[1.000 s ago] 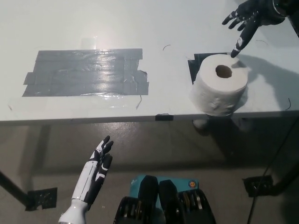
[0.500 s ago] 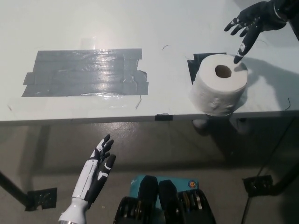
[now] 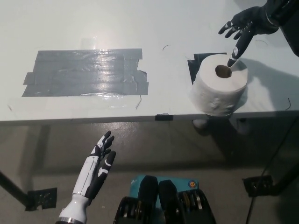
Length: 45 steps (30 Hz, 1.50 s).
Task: A toilet paper roll is kept on the black spot on the desk infront of the robot and the robot inserts its right thumb into the hole in the centre to grab the roll. Then it passes the roll to a person.
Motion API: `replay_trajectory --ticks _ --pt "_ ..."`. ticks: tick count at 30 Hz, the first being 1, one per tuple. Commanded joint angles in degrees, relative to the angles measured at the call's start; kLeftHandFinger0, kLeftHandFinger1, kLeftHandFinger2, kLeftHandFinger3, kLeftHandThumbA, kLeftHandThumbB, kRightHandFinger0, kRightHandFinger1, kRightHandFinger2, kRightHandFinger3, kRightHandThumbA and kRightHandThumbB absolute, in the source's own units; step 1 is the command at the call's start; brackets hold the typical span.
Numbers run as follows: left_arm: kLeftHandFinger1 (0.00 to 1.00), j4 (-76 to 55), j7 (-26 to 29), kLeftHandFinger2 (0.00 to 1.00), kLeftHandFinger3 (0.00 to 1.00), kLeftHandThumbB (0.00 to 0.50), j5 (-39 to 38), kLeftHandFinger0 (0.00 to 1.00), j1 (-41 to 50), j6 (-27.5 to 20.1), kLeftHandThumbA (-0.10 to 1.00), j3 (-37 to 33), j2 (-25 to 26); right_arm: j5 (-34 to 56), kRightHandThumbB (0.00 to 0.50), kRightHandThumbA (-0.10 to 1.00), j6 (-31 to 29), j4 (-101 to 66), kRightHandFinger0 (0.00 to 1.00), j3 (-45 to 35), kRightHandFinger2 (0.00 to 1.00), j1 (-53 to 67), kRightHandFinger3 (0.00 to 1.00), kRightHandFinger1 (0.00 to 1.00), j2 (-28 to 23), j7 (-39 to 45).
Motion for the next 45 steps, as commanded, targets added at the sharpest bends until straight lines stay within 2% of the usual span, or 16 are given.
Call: replay_trajectory --ticks 1,13,22,29,36,37,38,40,42,45 --pt "1.00 -1.91 -0.11 1.00 1.00 0.080 0.19 1.00 -0.89 -0.59 0.95 -0.11 0.15 0.03 0.462 1.00 -1.04 -0.88 1.00 -1.89 1.00 -2.56 1.00 1.00 -0.08 -3.22" --pt "1.00 -2.16 -0.27 1.00 1.00 0.085 0.42 1.00 -0.94 -0.22 0.97 -0.16 0.37 -2.01 0.461 1.00 -3.63 -1.88 1.00 -1.26 1.00 -0.35 1.00 1.00 0.17 -5.15" --pt "1.00 -2.30 -0.46 1.00 1.00 0.083 0.23 1.00 -1.17 -0.11 0.96 -0.14 0.46 -2.47 0.495 1.00 -2.49 -0.67 1.00 -1.66 1.00 -0.38 1.00 1.00 1.07 -6.49" --pt "1.00 -2.56 -0.52 1.00 1.00 0.083 0.37 1.00 -1.21 0.21 0.96 -0.20 0.55 -0.96 0.500 1.00 -0.42 -0.47 1.00 -4.04 1.00 0.64 1.00 1.00 2.25 -8.08" --pt "1.00 -2.44 -0.53 1.00 1.00 0.075 0.22 1.00 -1.29 0.03 0.96 -0.22 0.51 -3.40 0.500 1.00 -3.83 -1.31 1.00 -2.20 1.00 2.29 1.00 1.00 3.12 -10.93" --pt "1.00 -2.40 -0.54 1.00 1.00 0.073 0.19 1.00 -1.31 -0.06 0.96 -0.22 0.52 -4.33 0.493 1.00 -3.98 -1.31 1.00 -1.33 1.00 2.45 1.00 1.00 3.30 -11.50" --pt "1.00 -2.53 -0.57 1.00 1.00 0.073 0.25 1.00 -1.27 -0.05 0.96 -0.23 0.62 -5.08 0.465 1.00 -4.54 -0.94 1.00 -0.40 1.00 2.51 1.00 1.00 3.51 -11.02" --pt "1.00 -2.66 -0.60 1.00 1.00 0.072 0.31 1.00 -1.25 0.01 0.96 -0.24 0.67 -5.54 0.460 1.00 -5.21 -0.70 1.00 0.48 1.00 2.67 1.00 1.00 3.68 -10.75" --pt "1.00 -2.91 -0.68 1.00 1.00 0.070 0.24 1.00 -1.38 0.42 0.96 -0.26 0.57 -5.38 0.441 1.00 -3.48 -0.31 1.00 0.41 1.00 3.32 1.00 1.00 4.20 -11.32" --pt "1.00 -2.95 -0.69 1.00 1.00 0.068 0.20 1.00 -1.65 0.44 0.96 -0.19 0.63 -6.40 0.451 1.00 -5.32 -0.01 1.00 1.39 1.00 4.02 1.00 1.00 4.18 -11.82"
